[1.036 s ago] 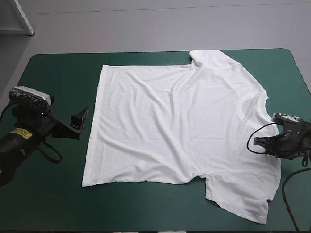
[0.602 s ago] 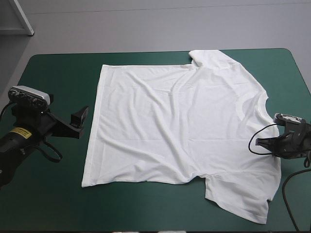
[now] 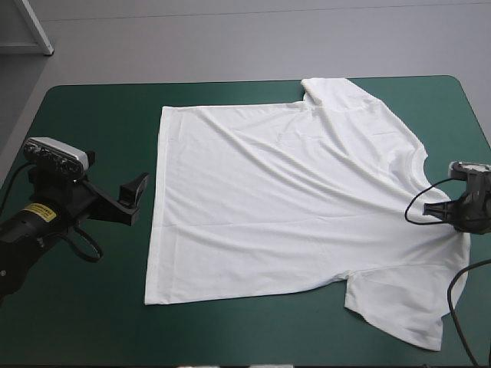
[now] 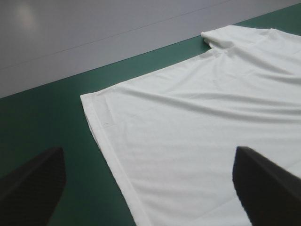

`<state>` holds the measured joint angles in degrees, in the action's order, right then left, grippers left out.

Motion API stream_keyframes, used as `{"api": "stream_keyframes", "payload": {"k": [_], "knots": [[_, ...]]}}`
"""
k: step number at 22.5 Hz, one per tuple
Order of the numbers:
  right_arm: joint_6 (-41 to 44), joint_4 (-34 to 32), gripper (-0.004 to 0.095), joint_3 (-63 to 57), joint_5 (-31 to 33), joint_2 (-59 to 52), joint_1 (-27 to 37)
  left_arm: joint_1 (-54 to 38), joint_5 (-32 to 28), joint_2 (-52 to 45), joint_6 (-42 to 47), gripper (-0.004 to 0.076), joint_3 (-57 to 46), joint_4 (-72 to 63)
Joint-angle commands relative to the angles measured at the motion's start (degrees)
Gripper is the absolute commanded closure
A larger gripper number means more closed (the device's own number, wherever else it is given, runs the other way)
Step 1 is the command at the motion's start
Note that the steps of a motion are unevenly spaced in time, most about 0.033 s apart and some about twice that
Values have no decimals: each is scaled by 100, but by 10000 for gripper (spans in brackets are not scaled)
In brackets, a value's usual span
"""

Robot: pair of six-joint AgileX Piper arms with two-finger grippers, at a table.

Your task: Fold the cloth

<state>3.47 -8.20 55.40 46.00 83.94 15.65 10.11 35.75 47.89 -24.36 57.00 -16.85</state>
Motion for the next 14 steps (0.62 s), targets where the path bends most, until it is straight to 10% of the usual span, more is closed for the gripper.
{"api": "stream_keyframes", "payload": {"k": [1, 14], "knots": [[339, -851, 925, 980, 12, 301, 4, 43, -187, -17, 46, 24, 196, -135], [62, -577, 925, 4953, 699, 3055, 1348, 43, 798, -17, 70, 24, 184, -113]]}}
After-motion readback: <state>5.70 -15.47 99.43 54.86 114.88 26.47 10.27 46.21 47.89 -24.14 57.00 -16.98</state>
